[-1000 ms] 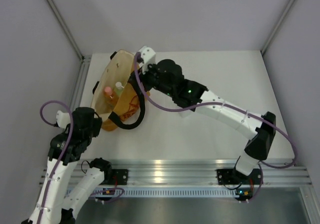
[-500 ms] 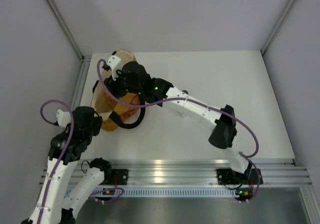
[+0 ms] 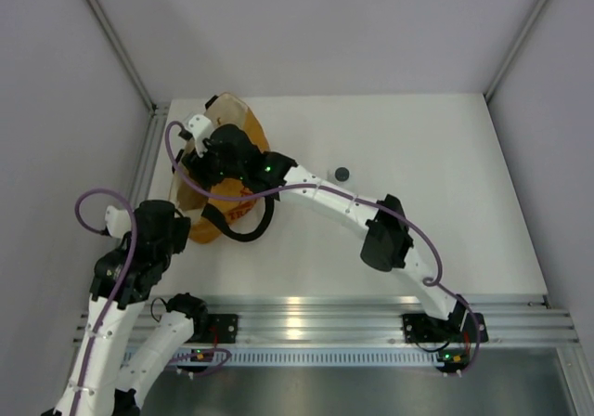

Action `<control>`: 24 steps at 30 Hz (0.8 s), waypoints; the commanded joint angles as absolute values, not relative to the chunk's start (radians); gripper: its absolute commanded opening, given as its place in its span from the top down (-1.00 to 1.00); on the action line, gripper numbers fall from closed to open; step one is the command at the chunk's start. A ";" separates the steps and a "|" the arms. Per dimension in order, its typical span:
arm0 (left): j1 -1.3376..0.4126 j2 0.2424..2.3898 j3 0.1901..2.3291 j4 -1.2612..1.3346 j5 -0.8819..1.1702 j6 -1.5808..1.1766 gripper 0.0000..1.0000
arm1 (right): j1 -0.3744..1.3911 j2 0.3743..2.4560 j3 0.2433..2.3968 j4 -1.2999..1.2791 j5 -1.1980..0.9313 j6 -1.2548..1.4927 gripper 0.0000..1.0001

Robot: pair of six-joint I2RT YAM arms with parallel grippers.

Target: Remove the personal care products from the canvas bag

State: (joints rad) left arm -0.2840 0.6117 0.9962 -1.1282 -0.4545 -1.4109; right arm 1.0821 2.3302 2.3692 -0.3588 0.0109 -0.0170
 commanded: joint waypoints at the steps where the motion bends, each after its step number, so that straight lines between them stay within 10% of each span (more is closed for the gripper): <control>1: -0.284 0.588 0.991 -1.095 -0.445 -1.405 1.00 | 1.062 2.367 2.430 -0.315 0.035 -0.008 -0.12; 24: -0.284 0.577 1.002 -1.097 -0.423 -1.371 1.00 | 1.040 2.485 2.405 -0.262 0.049 -0.018 -0.04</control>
